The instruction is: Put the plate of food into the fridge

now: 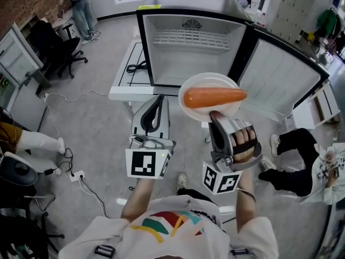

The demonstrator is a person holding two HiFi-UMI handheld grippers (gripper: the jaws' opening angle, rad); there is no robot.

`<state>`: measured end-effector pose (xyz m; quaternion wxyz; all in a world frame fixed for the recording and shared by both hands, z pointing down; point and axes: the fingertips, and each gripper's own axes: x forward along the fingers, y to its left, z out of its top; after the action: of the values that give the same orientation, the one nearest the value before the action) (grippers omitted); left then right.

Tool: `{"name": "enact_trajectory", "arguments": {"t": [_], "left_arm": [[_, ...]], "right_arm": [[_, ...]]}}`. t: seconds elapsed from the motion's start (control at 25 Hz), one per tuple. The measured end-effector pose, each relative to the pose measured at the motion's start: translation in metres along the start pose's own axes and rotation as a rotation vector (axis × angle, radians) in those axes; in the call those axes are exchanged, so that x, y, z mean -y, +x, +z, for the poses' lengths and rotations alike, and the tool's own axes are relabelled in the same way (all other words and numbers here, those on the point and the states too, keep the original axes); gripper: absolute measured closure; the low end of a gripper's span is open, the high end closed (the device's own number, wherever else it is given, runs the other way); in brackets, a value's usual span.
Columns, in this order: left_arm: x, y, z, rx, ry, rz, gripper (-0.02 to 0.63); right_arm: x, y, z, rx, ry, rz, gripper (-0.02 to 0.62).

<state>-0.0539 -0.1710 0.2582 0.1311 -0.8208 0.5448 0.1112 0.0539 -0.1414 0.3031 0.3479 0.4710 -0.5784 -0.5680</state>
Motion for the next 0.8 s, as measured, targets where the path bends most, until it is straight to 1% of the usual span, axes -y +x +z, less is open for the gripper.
{"name": "enact_trajectory", "arguments": {"t": [0.32, 0.56, 0.72, 0.8], "left_arm": [[-0.007, 0.06, -0.024, -0.012, 0.02, 0.024, 0.6], [-0.006, 0.1, -0.035, -0.035, 0.029, 0.047, 0.6], [-0.015, 0.107, -0.048, -0.053, 0.034, 0.057, 0.6], [-0.021, 0.107, -0.051, -0.047, 0.037, 0.054, 0.6]], "right_arm": [[-0.007, 0.057, -0.041, 0.018, 0.018, 0.008, 0.572], [-0.012, 0.09, -0.07, 0.042, 0.028, 0.044, 0.572], [-0.021, 0.101, -0.069, 0.052, 0.041, 0.048, 0.572], [-0.025, 0.107, -0.066, 0.049, 0.044, 0.045, 0.572]]}}
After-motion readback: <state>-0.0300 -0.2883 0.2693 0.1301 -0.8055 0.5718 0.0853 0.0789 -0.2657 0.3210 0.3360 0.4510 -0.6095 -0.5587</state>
